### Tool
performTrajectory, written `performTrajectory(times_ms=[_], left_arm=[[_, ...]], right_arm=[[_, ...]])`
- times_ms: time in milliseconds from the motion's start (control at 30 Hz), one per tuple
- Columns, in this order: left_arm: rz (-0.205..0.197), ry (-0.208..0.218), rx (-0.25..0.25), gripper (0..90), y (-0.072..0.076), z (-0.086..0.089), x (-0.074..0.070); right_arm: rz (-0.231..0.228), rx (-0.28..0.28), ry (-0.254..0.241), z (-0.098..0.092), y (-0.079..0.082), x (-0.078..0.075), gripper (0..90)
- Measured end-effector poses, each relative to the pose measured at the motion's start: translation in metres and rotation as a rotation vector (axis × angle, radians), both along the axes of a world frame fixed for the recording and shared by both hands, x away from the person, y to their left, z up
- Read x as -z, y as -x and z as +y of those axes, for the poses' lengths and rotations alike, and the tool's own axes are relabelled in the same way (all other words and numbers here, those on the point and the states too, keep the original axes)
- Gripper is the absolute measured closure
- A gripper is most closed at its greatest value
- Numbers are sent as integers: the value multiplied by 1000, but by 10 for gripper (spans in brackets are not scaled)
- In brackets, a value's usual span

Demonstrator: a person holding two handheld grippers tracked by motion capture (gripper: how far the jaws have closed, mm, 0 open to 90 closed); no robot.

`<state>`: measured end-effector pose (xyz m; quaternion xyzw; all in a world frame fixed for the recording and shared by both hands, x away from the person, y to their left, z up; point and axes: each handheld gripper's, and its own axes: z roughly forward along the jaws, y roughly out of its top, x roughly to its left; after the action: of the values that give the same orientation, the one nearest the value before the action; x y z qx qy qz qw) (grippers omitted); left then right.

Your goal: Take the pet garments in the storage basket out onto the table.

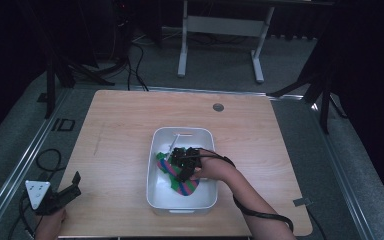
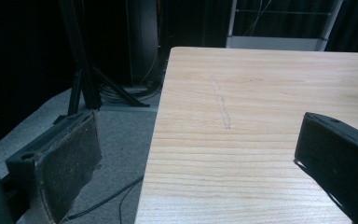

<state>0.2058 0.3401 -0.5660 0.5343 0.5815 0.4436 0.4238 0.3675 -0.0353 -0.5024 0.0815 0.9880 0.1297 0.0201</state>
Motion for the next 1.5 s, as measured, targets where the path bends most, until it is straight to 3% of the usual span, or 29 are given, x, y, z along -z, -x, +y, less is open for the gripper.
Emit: performTrajectory(times_ms=[33, 100, 167, 300, 500, 700, 967, 1267, 1367, 1500], left_arm=[[0, 1, 0, 9, 0, 0, 0], [0, 2, 0, 9, 0, 0, 0], [0, 3, 0, 9, 0, 0, 0], [-1, 1, 0, 9, 0, 0, 0], [1, -1, -3, 9, 0, 0, 0], [2, 0, -6, 9, 0, 0, 0], [2, 0, -7, 9, 0, 0, 0], [3, 1, -10, 9, 0, 0, 0], [3, 3, -10, 9, 0, 0, 0], [2, 10, -9, 9, 0, 2, 0]], right_arm=[[-19, -14, 24, 2, 2, 2, 587], [-65, -27, 26, 3, 5, 1, 745], [-58, 8, 3, 0, 4, -2, 777], [-38, 59, -100, -14, 3, -16, 790], [-59, 118, -253, -35, 7, -45, 792], [-85, 138, -359, -48, 12, -74, 792], [-113, 116, -508, -59, 23, -118, 791], [-183, 118, -644, -83, 34, -171, 791], [-224, 150, -671, -101, 35, -185, 790], [-265, 200, -683, -123, 31, -192, 790]])
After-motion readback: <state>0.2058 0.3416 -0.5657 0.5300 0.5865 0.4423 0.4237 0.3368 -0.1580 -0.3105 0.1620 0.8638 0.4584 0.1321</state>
